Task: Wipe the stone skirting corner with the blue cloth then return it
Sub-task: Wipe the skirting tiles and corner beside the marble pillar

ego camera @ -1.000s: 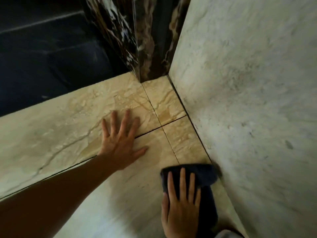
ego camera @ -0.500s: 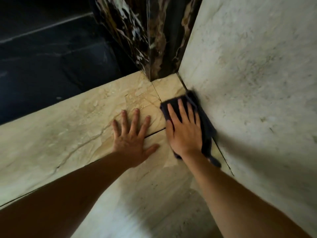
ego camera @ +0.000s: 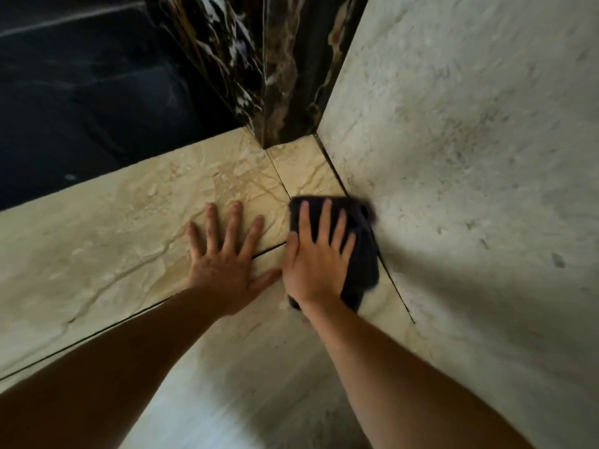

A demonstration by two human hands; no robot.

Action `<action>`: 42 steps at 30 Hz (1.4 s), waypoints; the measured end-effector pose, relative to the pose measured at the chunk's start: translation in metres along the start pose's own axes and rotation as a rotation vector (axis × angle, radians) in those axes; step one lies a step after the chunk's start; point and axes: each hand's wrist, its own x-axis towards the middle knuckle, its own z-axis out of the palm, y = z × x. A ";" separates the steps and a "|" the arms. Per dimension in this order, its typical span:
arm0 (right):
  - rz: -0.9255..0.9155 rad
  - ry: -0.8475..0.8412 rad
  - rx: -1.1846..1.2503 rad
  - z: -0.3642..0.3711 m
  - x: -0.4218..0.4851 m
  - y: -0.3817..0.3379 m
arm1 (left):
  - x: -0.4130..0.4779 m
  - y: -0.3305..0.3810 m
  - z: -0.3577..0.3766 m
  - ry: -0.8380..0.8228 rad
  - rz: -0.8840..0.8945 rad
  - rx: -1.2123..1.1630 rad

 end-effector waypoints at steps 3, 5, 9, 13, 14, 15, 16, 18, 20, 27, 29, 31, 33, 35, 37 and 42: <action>-0.416 -0.139 -0.062 -0.016 0.094 0.002 | 0.001 -0.003 -0.001 -0.065 0.005 -0.004; -0.562 -0.139 -0.116 -0.022 0.126 0.014 | 0.002 -0.006 -0.003 -0.089 0.007 0.011; -0.421 -0.041 -0.079 -0.015 0.094 0.018 | -0.001 -0.006 -0.012 -0.081 0.026 0.002; -0.065 0.053 -0.059 0.007 -0.038 0.007 | -0.003 -0.022 -0.026 -0.077 0.033 0.026; -0.032 0.036 -0.031 0.014 -0.076 0.003 | -0.002 -0.029 -0.028 -0.062 0.004 0.016; -0.006 0.007 -0.019 0.022 -0.110 -0.002 | -0.001 -0.035 -0.030 -0.056 -0.024 -0.009; 0.009 -0.042 -0.029 0.027 -0.133 -0.012 | 0.000 -0.044 -0.032 -0.054 -0.051 -0.043; 0.079 -0.105 -0.061 0.035 -0.148 -0.030 | 0.004 -0.059 -0.035 -0.031 -0.078 -0.079; 0.185 -0.093 0.002 0.037 -0.124 -0.050 | 0.012 -0.077 -0.038 0.026 -0.157 -0.100; -0.261 0.013 0.084 0.042 0.036 -0.163 | 0.022 -0.111 -0.019 0.195 -0.517 -0.115; -0.486 -0.060 0.063 0.039 0.114 -0.191 | 0.022 -0.111 -0.017 0.236 -0.516 -0.110; -0.747 -0.164 -0.087 0.031 0.192 -0.217 | 0.022 -0.114 -0.018 0.243 -0.506 -0.128; -0.899 -0.231 -0.204 0.020 0.252 -0.228 | 0.021 -0.115 -0.021 0.216 -0.497 -0.146; -0.927 -0.179 -0.205 0.015 0.276 -0.221 | 0.021 -0.114 -0.026 0.197 -0.502 -0.168; -0.816 -0.071 -0.111 0.017 0.254 -0.205 | 0.021 -0.114 -0.032 0.186 -0.513 -0.199; -0.431 0.028 -0.041 0.028 0.107 -0.156 | 0.021 -0.112 -0.039 0.151 -0.513 -0.192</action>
